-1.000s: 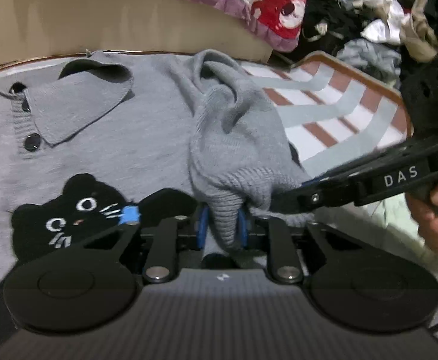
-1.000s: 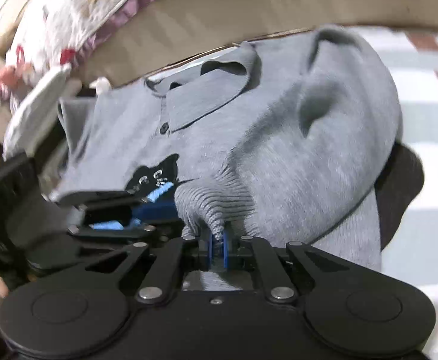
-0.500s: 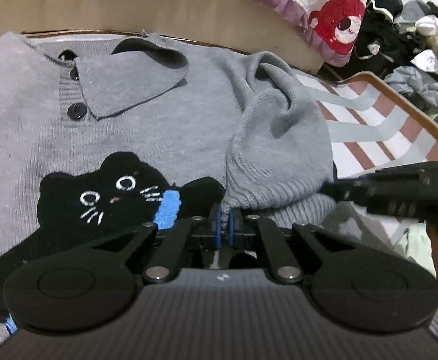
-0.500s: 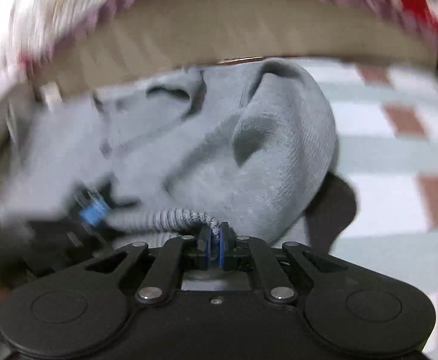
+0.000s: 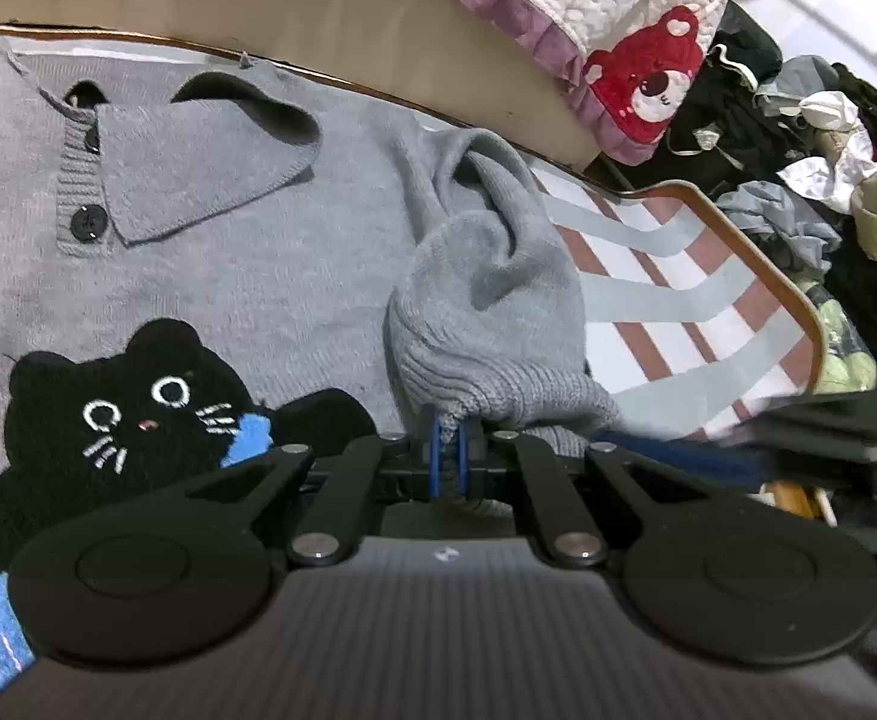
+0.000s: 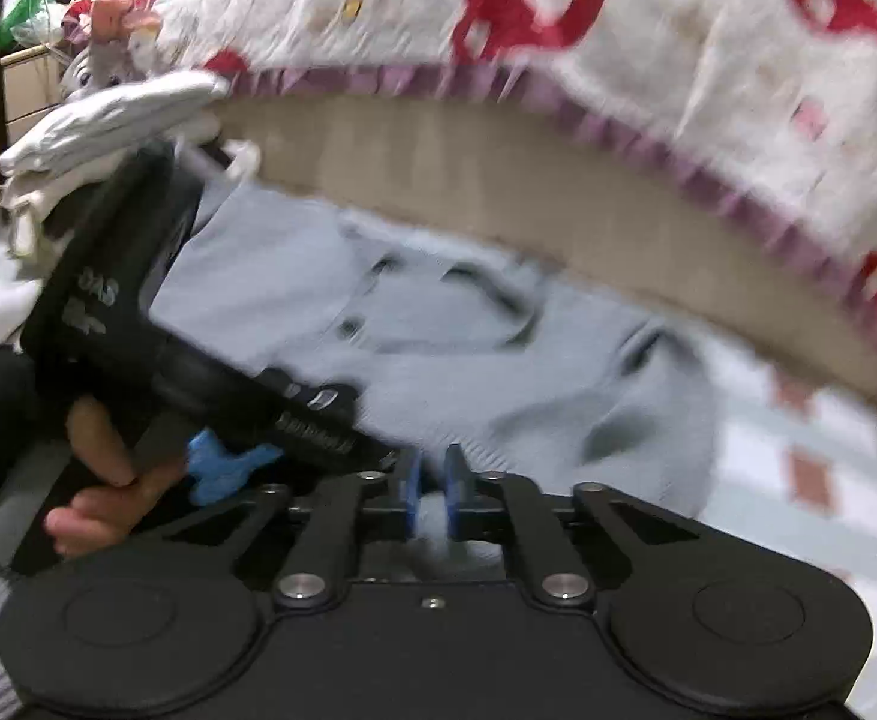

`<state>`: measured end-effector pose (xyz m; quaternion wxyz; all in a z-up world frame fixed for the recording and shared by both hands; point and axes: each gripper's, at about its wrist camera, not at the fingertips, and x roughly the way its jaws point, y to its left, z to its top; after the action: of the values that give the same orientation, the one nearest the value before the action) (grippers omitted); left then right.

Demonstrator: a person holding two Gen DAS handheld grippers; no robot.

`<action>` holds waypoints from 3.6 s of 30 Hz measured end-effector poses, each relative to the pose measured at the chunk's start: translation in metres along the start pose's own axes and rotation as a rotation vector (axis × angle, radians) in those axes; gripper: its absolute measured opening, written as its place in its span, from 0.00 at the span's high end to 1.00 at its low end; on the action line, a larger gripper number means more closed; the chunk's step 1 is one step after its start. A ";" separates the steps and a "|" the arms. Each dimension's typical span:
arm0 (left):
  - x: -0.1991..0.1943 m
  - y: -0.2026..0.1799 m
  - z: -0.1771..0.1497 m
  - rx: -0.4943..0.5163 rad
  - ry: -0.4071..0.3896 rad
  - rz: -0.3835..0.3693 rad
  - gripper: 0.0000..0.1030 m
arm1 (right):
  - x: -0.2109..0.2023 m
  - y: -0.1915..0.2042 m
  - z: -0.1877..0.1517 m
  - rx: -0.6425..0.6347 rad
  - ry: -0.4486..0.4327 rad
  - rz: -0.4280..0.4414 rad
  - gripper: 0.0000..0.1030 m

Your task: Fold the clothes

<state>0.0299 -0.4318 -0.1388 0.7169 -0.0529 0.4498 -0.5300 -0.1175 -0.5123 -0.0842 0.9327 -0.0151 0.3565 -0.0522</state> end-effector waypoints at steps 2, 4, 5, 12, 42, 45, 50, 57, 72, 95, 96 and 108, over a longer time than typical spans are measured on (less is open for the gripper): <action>0.000 0.000 -0.001 -0.002 0.007 -0.017 0.95 | 0.023 -0.002 -0.001 0.017 0.074 0.006 0.96; 0.001 -0.003 -0.002 0.015 0.017 -0.009 0.95 | 0.039 -0.011 -0.001 0.061 0.096 -0.030 0.96; 0.002 -0.004 -0.003 0.027 0.023 0.003 0.95 | 0.042 -0.014 -0.001 0.073 0.090 -0.046 0.93; 0.003 -0.002 -0.003 0.021 0.033 0.001 0.95 | 0.051 -0.013 -0.007 0.055 0.147 -0.093 0.77; -0.011 0.045 0.016 -0.123 -0.006 -0.099 0.94 | 0.000 0.009 0.000 -0.010 -0.073 0.154 0.89; -0.010 0.044 0.008 -0.153 0.010 -0.163 0.94 | -0.008 -0.007 0.006 0.113 -0.114 0.203 0.89; -0.005 0.041 -0.001 -0.165 0.039 -0.187 0.94 | 0.004 0.000 0.000 0.051 -0.012 0.108 0.66; 0.005 0.032 -0.010 -0.144 0.097 -0.175 0.94 | 0.042 -0.019 -0.014 0.168 0.182 0.072 0.55; -0.006 0.053 -0.002 -0.265 -0.007 -0.045 0.92 | 0.031 0.053 -0.026 -0.286 0.058 0.172 0.88; -0.056 0.007 -0.022 0.079 0.173 -0.011 0.80 | 0.036 0.081 -0.035 -0.509 0.089 0.167 0.88; -0.054 0.005 -0.024 0.093 0.178 -0.002 0.80 | 0.036 0.080 -0.035 -0.501 0.091 0.173 0.88; -0.065 0.012 -0.027 0.106 0.133 0.099 0.71 | -0.015 0.034 -0.002 -0.274 0.005 0.344 0.53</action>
<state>0.0174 -0.3629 -0.1231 0.7126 0.0426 0.4698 -0.5193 -0.1270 -0.4771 -0.0777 0.9163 -0.0808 0.3598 0.1565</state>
